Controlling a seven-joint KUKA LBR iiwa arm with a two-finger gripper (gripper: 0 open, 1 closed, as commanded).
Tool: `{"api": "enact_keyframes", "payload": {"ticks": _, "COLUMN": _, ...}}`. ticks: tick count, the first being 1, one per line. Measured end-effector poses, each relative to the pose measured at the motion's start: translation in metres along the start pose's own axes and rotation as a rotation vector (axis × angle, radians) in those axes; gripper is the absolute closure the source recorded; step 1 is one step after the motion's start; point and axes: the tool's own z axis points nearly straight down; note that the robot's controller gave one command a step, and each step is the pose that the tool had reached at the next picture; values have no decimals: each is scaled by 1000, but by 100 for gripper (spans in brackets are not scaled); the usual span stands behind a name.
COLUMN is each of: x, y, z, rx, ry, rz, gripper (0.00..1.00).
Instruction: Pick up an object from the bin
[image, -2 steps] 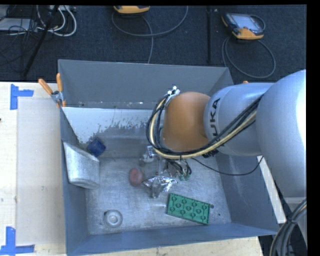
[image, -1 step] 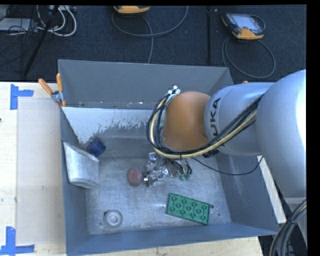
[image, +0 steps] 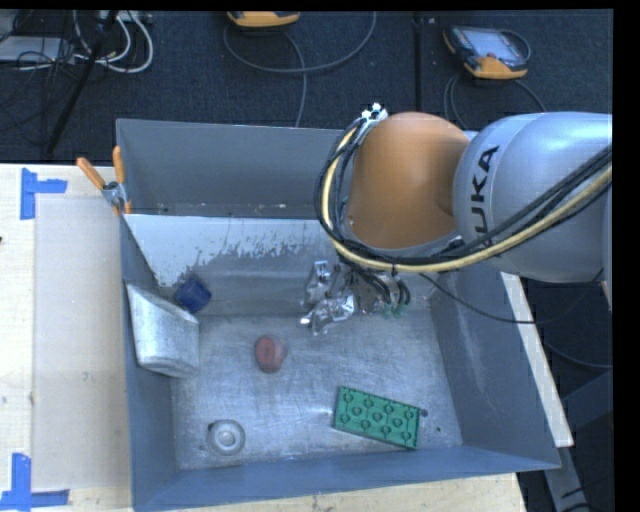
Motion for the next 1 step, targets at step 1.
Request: {"api": "enact_keyframes", "payload": {"ticks": 1, "x": -6, "y": -10, "z": -107, "rx": 1, "ry": -1, "rz": 1, "gripper": 100}}
